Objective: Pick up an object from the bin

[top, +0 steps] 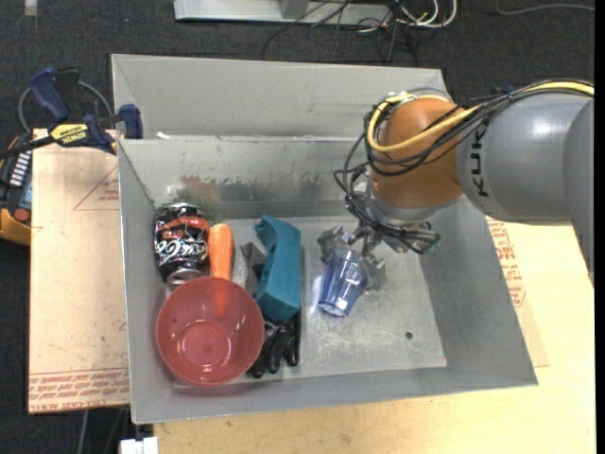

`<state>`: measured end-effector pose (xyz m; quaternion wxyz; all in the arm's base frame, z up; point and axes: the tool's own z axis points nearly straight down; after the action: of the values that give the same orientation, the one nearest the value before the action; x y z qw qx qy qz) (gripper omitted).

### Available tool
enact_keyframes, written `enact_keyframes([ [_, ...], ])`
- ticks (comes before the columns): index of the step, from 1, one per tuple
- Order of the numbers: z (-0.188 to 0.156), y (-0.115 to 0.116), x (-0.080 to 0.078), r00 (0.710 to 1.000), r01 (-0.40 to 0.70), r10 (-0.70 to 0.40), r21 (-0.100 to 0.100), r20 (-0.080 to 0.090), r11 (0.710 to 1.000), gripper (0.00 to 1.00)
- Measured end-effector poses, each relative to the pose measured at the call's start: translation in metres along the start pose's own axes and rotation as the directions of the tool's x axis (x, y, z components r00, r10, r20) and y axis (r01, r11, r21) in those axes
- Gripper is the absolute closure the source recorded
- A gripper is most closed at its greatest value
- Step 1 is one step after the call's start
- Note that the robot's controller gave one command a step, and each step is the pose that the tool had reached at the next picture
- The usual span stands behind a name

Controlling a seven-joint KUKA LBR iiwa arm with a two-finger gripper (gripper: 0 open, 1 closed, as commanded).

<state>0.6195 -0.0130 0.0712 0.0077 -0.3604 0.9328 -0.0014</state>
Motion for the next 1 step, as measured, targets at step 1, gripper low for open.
enact_keyframes([
  [1, -0.0025, 0.0007, 0.0005, 1.000, 0.000, 0.000, -0.002, -0.002, 1.000, 1.00],
])
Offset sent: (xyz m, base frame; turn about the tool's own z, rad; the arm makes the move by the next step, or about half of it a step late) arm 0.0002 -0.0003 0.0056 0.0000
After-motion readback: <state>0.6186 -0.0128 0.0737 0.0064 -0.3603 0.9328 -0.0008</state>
